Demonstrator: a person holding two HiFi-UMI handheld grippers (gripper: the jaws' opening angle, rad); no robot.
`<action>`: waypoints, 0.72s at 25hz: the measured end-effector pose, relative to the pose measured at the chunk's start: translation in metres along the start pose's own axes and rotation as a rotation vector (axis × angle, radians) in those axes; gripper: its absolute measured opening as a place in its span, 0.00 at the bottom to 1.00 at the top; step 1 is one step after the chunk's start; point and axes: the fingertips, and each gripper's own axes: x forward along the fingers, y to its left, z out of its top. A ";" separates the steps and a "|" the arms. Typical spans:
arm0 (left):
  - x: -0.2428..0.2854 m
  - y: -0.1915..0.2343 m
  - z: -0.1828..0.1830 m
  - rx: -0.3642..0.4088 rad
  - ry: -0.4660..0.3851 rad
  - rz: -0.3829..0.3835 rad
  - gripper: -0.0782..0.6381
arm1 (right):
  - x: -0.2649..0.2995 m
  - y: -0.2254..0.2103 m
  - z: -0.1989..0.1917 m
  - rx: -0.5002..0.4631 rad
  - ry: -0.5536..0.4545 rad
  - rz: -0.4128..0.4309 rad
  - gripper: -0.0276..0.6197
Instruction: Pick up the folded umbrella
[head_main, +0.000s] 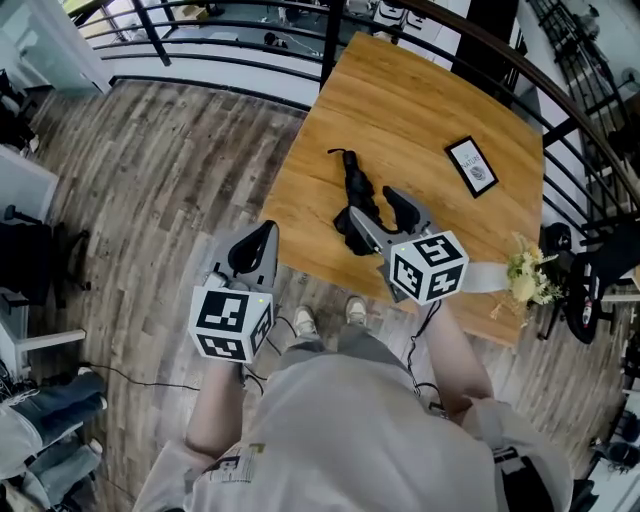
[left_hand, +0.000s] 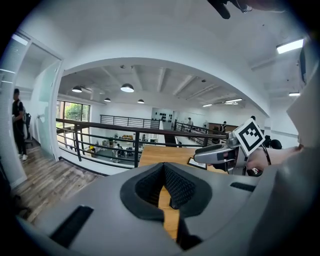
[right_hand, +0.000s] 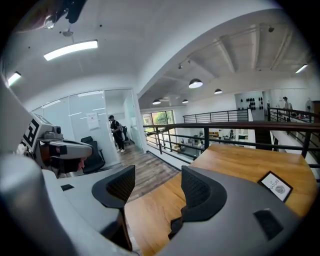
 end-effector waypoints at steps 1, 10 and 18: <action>0.007 -0.001 -0.001 -0.006 0.007 0.003 0.13 | 0.006 -0.007 -0.006 0.006 0.017 0.000 0.50; 0.065 -0.003 -0.020 -0.060 0.075 0.026 0.13 | 0.054 -0.059 -0.063 0.040 0.175 0.037 0.55; 0.109 -0.006 -0.055 -0.082 0.175 0.023 0.13 | 0.096 -0.098 -0.119 0.113 0.303 0.027 0.56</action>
